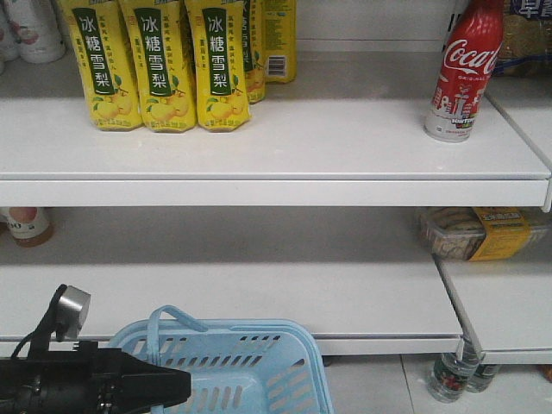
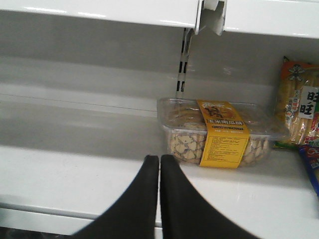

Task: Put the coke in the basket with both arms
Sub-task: 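Approach the Coca-Cola shelf holding the basket in the left gripper, then raise the open right gripper toward the red Coca-Cola bottle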

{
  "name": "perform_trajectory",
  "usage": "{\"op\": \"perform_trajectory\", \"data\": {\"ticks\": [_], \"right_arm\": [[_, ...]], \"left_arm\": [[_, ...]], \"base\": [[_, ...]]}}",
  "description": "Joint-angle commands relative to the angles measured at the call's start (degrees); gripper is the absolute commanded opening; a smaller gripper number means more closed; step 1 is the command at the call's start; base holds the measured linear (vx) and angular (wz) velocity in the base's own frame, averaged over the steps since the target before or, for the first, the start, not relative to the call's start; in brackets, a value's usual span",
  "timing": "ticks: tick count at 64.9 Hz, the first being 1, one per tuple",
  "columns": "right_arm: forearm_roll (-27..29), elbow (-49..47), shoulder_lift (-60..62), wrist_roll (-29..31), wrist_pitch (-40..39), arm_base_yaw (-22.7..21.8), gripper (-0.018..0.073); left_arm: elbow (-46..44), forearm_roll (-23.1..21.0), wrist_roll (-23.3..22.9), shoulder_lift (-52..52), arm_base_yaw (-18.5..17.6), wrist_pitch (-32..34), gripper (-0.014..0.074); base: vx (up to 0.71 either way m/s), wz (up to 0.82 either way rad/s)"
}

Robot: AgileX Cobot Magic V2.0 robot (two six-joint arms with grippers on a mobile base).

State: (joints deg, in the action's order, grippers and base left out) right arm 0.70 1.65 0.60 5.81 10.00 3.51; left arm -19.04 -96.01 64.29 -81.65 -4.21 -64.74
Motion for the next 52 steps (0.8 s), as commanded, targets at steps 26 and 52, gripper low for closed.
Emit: {"op": "perform_trajectory", "data": {"ticks": [26, 52], "right_arm": [[-0.19, 0.4, 0.74, 0.27, -4.18, -0.02, -0.0002], [-0.19, 0.4, 0.74, 0.27, -4.18, -0.02, -0.0002]], "left_arm": [[-0.82, -6.17, 0.74, 1.51, -0.25, -4.94, -0.0006], [-0.82, -6.17, 0.74, 1.51, -0.25, -4.94, -0.0006]], "base": [[0.0, 0.0], [0.0, 0.0]]}}
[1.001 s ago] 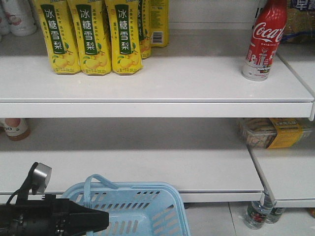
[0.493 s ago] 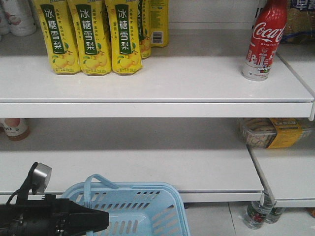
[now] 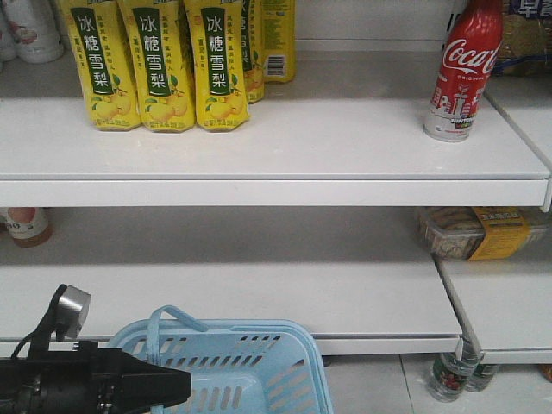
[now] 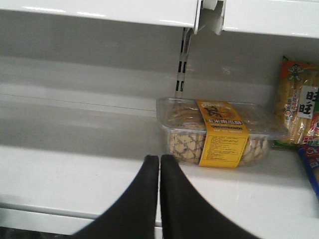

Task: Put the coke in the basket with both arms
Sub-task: 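Raise the open right gripper toward the red Coca-Cola bottle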

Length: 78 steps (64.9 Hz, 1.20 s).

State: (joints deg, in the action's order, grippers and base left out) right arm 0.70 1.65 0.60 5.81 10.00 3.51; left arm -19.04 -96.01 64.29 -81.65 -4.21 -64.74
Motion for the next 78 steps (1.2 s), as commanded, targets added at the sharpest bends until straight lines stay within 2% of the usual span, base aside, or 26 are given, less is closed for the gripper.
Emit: {"op": "perform_trajectory", "data": {"ticks": [1, 14, 33, 39, 61, 78], "right_arm": [[-0.19, 0.4, 0.74, 0.27, -4.18, -0.02, -0.0002], [0.11, 0.34, 0.74, 0.11, -4.53, -0.02, -0.0002], [6.51, -2.93, 0.57, -2.1, -11.48, -0.02, -0.0002], [8.51, -7.87, -1.48, -2.3, -9.05, -0.02, -0.0002], [7.26, -25.24, -17.75, -2.26, 1.51, -0.02, -0.0002], [8.09, -27.24, -24.07, -2.32, 1.24, -0.02, -0.0002]], "left_arm": [[-0.82, -6.17, 0.74, 1.51, -0.25, -4.94, -0.0006], [-0.82, -6.17, 0.74, 1.51, -0.25, -4.94, -0.0006], [-0.82, -6.17, 0.74, 1.51, -0.25, -4.94, -0.0006], [-0.82, -6.17, 0.74, 1.51, -0.25, -4.94, -0.0006], [-0.82, -6.17, 0.74, 1.51, -0.25, -4.94, -0.0006], [-0.82, -6.17, 0.74, 1.51, -0.25, -4.94, -0.0006]], "base": [[0.0, 0.0], [0.0, 0.0], [0.0, 0.0], [0.0, 0.0], [0.0, 0.0], [0.0, 0.0]]}}
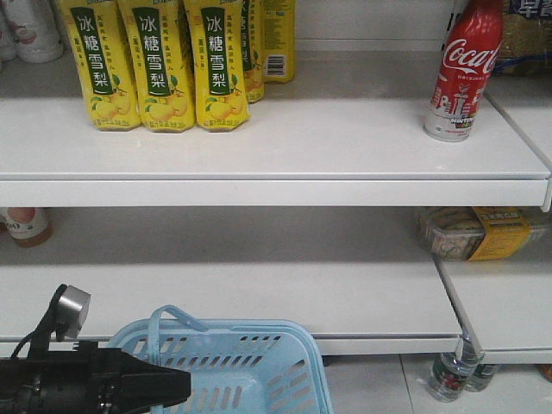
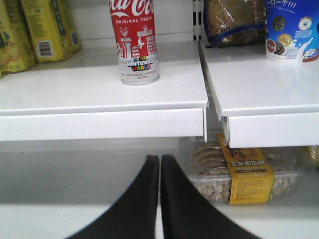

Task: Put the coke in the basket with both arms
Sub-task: 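Raise the open right gripper toward the red Coca-Cola bottle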

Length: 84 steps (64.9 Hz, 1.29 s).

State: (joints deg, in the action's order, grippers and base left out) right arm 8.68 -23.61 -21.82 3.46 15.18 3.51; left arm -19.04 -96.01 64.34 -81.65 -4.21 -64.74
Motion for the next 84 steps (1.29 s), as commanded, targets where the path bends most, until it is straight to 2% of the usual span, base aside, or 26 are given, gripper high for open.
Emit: {"op": "perform_trajectory", "data": {"ticks": [1, 28, 43, 55, 71, 84], "right_arm": [[0.11, -1.93, -1.8, 0.03, -3.93, -0.02, -0.0002], [-1.05, -1.61, -2.16, 0.1, -5.17, -0.02, 0.0004], [-1.2, -1.61, -2.16, 0.87, -5.67, -0.02, 0.006], [-1.2, -1.61, -2.16, 1.28, -5.67, -0.02, 0.0159], [-1.09, -1.61, -2.16, 1.41, -5.67, -0.02, 0.0354], [-1.15, -1.61, -2.16, 1.67, -5.62, -0.02, 0.0467]], "left_arm": [[-0.82, -6.17, 0.69, 1.51, -0.25, -4.94, -0.0006], [-0.82, -6.22, 0.69, 1.51, -0.25, -4.94, -0.0006], [-0.82, -6.22, 0.69, 1.51, -0.25, -4.94, -0.0006], [-0.82, -6.22, 0.69, 1.51, -0.25, -4.94, -0.0006], [-0.82, -6.22, 0.69, 1.51, -0.25, -4.94, -0.0006], [-0.82, -6.22, 0.69, 1.51, -0.25, -4.94, -0.0006]], "base": [[0.0, 0.0], [0.0, 0.0], [0.0, 0.0], [0.0, 0.0], [0.0, 0.0], [0.0, 0.0]]}}
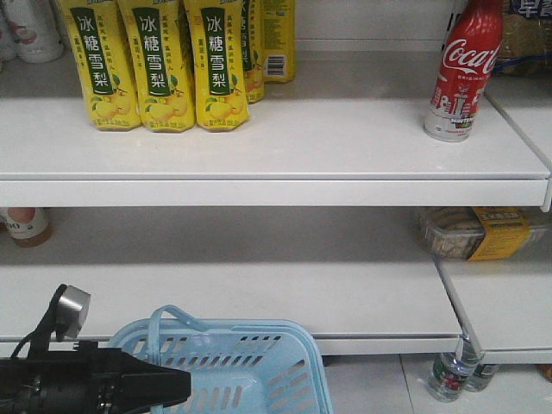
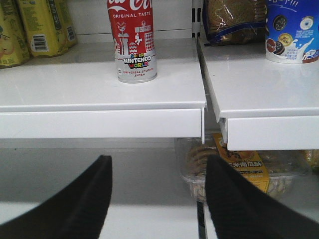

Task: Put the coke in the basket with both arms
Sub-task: 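Raise the open right gripper toward the red Coca-Cola bottle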

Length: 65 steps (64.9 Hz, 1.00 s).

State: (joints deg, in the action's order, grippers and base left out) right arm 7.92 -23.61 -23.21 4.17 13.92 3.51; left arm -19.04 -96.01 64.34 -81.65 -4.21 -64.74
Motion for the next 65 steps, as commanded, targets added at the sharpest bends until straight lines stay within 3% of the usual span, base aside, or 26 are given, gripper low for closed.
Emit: {"op": "perform_trajectory", "data": {"ticks": [1, 17, 29, 65], "right_arm": [[-0.39, -1.61, -0.77, 1.09, -4.36, -0.02, 0.0476], [-0.33, -1.61, -0.77, 2.65, -4.18, -0.02, 0.0552], [-0.2, -1.61, -0.77, 2.65, -5.65, -0.02, 0.0554], [1.47, -2.35, -8.33, 1.83, -24.13, 0.1, 0.0554]], "left_arm": [[-0.82, -6.22, 0.69, 1.51, -0.25, -4.94, -0.0006], [-0.82, -6.22, 0.69, 1.51, -0.25, -4.94, -0.0006], [-0.82, -6.22, 0.69, 1.51, -0.25, -4.94, -0.0006], [-0.82, -6.22, 0.69, 1.51, -0.25, -4.94, -0.0006]], "base": [[0.0, 0.0], [0.0, 0.0], [0.0, 0.0], [0.0, 0.0]]}}
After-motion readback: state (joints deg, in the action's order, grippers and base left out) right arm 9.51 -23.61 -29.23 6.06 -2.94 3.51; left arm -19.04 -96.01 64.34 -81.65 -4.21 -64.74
